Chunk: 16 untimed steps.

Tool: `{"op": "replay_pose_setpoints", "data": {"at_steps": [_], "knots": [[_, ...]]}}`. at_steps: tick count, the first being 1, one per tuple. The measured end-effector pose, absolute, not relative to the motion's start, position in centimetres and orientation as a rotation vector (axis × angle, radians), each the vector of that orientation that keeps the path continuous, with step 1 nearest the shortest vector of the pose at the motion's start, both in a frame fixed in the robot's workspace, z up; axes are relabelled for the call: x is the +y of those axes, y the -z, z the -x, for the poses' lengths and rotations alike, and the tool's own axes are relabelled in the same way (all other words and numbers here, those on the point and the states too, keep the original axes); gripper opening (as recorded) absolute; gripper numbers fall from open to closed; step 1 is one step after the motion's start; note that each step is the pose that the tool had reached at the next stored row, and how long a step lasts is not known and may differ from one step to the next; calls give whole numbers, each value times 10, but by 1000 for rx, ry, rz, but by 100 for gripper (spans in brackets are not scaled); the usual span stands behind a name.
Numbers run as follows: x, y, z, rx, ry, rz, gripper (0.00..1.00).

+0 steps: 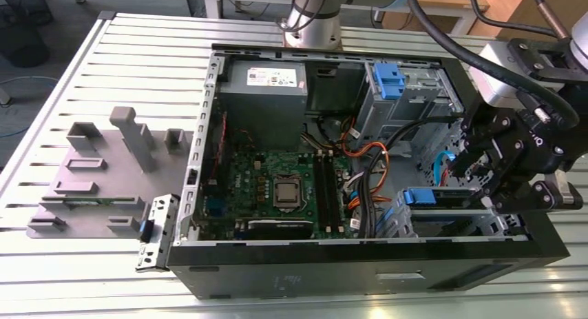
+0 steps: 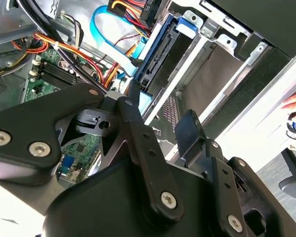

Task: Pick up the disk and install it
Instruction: 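Insert the disk into the insertion slot, then insert the first disk wire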

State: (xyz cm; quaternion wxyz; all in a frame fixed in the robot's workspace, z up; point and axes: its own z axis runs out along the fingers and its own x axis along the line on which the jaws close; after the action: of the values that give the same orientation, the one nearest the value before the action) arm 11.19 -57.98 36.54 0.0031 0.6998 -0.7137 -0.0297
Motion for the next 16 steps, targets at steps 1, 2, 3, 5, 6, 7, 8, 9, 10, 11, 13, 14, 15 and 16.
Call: {"op": "replay_pose_setpoints", "data": {"at_steps": [1, 2, 3, 5, 6, 7, 8, 9, 10, 11, 13, 14, 15, 16], "knots": [[-580, -365, -112, -2238, 93, -2194, 55], [-580, -365, -112, -2238, 93, -2194, 55], [-580, -365, -112, -2238, 93, -2194, 55], [-580, -365, -112, -2238, 93, -2194, 55], [-580, -365, -112, -2238, 93, -2194, 55], [-580, -365, -112, -2238, 93, -2194, 55], [-580, -365, -112, -2238, 93, -2194, 55], [-580, -365, -112, -2238, 93, -2194, 55], [-580, -365, -112, -2238, 93, -2194, 55], [-580, -365, -112, -2238, 93, -2194, 55], [-579, -364, -112, -2238, 93, -2194, 55], [-579, -364, -112, -2238, 93, -2195, 55], [-578, -365, -112, -2238, 93, -2194, 55], [-577, -365, -112, -2238, 93, -2194, 55]]}}
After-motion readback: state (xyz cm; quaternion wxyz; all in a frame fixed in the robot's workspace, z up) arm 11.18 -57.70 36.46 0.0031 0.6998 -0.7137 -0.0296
